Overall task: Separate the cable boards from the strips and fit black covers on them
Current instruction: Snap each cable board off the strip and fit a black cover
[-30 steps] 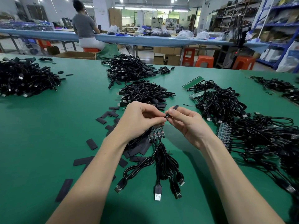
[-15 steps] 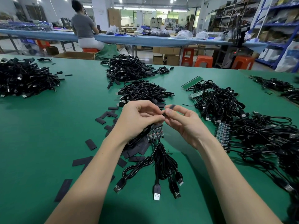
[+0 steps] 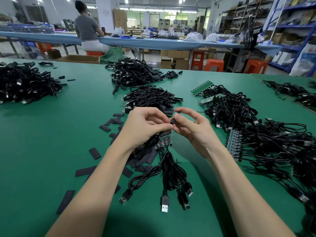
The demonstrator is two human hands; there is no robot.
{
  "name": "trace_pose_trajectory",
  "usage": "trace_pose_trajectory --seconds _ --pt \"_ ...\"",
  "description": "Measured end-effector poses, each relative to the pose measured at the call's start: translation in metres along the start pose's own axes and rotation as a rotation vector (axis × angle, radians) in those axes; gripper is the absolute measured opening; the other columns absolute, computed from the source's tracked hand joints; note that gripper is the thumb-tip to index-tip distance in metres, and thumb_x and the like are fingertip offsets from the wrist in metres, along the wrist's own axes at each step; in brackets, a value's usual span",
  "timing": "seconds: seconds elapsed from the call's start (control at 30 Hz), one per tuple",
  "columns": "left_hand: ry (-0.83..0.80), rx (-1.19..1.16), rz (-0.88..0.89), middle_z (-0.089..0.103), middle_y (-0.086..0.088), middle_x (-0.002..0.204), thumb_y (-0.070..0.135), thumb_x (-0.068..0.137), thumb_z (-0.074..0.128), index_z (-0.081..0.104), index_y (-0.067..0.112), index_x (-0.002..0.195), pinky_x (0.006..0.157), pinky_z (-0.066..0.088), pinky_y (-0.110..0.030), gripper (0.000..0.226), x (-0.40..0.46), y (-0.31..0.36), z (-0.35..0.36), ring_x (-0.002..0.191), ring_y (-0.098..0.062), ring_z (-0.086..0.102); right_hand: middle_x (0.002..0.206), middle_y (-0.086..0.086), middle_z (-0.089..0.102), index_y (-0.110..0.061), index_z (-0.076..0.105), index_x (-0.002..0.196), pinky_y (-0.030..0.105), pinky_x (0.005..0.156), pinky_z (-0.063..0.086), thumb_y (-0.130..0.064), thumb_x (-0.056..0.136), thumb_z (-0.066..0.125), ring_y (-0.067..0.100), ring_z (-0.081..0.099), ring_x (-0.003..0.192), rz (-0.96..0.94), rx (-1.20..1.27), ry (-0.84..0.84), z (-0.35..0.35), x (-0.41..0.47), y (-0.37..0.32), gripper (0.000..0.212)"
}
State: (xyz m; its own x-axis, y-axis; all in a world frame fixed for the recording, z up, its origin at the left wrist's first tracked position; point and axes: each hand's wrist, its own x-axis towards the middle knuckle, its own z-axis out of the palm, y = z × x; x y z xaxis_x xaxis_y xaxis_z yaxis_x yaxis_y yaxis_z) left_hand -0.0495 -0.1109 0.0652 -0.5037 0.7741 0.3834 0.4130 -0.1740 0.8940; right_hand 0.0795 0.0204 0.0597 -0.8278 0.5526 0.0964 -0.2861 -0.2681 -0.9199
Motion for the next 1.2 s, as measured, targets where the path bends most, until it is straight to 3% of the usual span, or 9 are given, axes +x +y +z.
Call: trace_pose_trajectory --seconds 0.2,0.4,0.53,0.7,1.03,1.2 --pt "-0.007 -0.040 -0.025 0.077 -0.012 0.077 0.008 0.075 0.087 0.075 0.008 0.081 0.067 0.058 -0.025 0.014 0.000 -0.002 0.000 0.072 -0.030 0.076 0.087 0.017 0.076 -0.017 0.076 0.096 0.023 0.070 0.059 -0.017 0.072 0.080 0.018 0.072 0.072 -0.025 -0.018 0.004 0.003 0.000 0.002 0.025" --pt "0.044 -0.064 -0.039 0.076 -0.012 0.074 0.001 0.076 0.085 0.073 0.001 0.083 0.063 0.057 -0.021 0.014 -0.001 -0.002 0.005 0.068 -0.025 0.076 0.095 0.019 0.076 -0.021 0.077 0.105 0.030 0.080 0.060 -0.021 0.076 0.081 0.021 0.073 0.078 -0.105 -0.068 0.027 0.004 0.001 0.006 0.029" --pt "0.044 -0.078 -0.031 0.076 -0.012 0.073 0.001 0.077 0.084 0.073 0.000 0.083 0.062 0.057 -0.020 0.013 -0.002 0.000 0.007 0.067 -0.025 0.076 0.089 0.014 0.075 -0.017 0.077 0.099 0.023 0.074 0.058 -0.021 0.073 0.082 0.018 0.071 0.076 -0.079 -0.001 0.056 0.003 0.002 0.008 0.027" --pt "0.043 -0.043 -0.021 0.076 -0.010 0.072 0.002 0.076 0.085 0.074 0.001 0.082 0.062 0.056 -0.018 0.013 -0.003 0.002 0.005 0.066 -0.022 0.076 0.088 0.014 0.076 -0.013 0.071 0.108 0.023 0.077 0.059 -0.014 0.071 0.080 0.018 0.072 0.075 -0.024 0.043 0.040 0.001 0.002 0.008 0.038" --pt "0.013 0.008 -0.020 0.077 -0.008 0.075 0.007 0.075 0.087 0.075 0.008 0.081 0.068 0.060 -0.025 0.013 -0.003 0.000 0.002 0.072 -0.024 0.077 0.091 0.017 0.076 -0.017 0.075 0.105 0.023 0.075 0.058 -0.014 0.072 0.080 0.019 0.072 0.075 -0.033 0.016 0.020 0.003 0.000 0.009 0.034" --pt "0.029 -0.006 0.006 0.077 -0.006 0.074 0.009 0.074 0.088 0.076 0.011 0.082 0.065 0.057 -0.020 0.014 -0.002 -0.001 0.007 0.069 -0.022 0.076 0.093 0.016 0.076 -0.021 0.076 0.104 0.025 0.076 0.058 -0.020 0.074 0.080 0.020 0.072 0.080 -0.071 0.041 0.063 0.004 0.001 0.009 0.030"
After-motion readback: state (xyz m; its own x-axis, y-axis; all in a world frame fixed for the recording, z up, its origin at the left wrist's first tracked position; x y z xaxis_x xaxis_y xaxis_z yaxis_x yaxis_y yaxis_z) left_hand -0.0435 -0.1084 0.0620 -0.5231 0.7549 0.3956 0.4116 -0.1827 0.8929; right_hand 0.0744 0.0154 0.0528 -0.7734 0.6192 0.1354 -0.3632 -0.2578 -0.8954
